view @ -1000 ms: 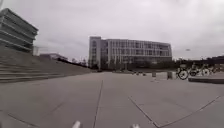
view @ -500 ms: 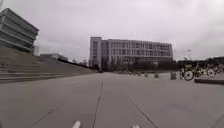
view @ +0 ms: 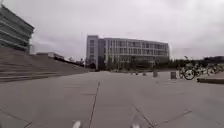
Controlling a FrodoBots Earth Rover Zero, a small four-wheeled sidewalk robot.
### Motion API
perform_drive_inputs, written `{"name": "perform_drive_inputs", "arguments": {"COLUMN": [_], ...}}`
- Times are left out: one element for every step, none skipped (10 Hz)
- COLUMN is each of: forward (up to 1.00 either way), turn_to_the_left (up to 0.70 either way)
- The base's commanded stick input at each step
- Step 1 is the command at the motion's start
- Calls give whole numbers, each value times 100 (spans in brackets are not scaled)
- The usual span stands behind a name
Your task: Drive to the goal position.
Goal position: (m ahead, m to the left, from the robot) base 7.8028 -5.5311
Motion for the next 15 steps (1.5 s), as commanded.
{"name": "perform_drive_inputs", "arguments": {"forward": [70, 70, 70, 70, 70, 70, 70, 70, 70, 70, 70, 70, 70, 70, 70], "turn_to_the_left": [0, 0, 0, 0, 0, 0, 0, 0, 0, 0, 0, 0, 0, 0, 0]}}
